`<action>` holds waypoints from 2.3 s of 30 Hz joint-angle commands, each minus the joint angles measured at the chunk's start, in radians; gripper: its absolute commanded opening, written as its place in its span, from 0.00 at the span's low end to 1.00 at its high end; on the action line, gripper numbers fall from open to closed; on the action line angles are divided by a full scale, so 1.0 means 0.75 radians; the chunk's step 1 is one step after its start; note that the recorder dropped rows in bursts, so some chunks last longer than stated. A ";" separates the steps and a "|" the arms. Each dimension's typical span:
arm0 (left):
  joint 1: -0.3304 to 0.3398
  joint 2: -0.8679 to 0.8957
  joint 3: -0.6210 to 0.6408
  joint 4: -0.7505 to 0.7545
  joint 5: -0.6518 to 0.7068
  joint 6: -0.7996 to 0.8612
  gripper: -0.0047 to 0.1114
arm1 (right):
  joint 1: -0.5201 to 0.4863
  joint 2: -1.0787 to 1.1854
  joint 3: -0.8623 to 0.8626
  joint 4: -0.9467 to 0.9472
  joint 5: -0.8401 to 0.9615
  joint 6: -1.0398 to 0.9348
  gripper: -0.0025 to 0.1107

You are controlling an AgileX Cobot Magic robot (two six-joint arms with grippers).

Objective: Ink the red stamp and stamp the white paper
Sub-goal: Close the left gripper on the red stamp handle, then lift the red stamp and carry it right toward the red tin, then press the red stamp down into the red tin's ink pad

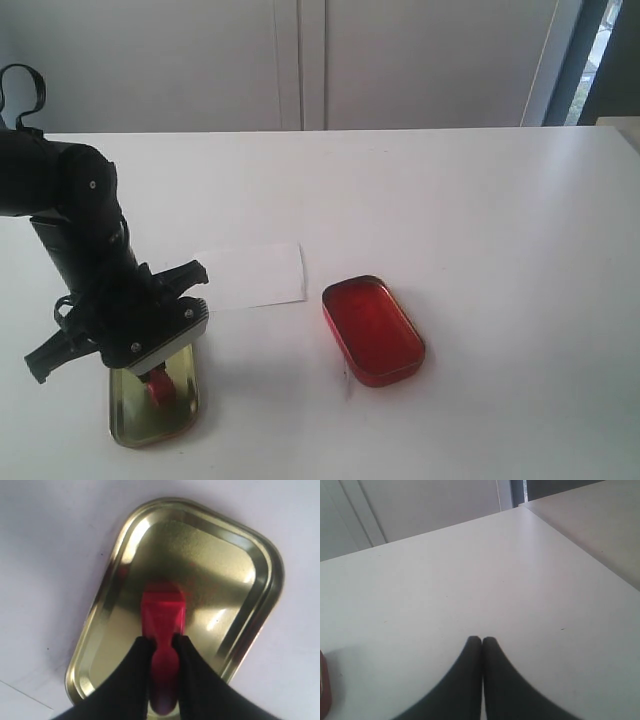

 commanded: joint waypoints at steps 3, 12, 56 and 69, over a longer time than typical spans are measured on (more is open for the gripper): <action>-0.006 -0.066 0.011 -0.007 0.027 0.170 0.04 | -0.006 -0.008 0.003 0.000 -0.004 0.000 0.02; -0.009 -0.185 0.011 -0.007 0.030 -0.108 0.04 | -0.006 -0.008 0.003 0.000 -0.004 0.000 0.02; -0.343 0.022 -0.696 0.078 0.495 -1.782 0.04 | -0.006 -0.008 0.003 0.000 -0.004 0.000 0.02; -0.487 0.333 -0.984 0.064 0.365 -1.958 0.04 | -0.006 -0.008 0.003 0.000 -0.004 0.000 0.02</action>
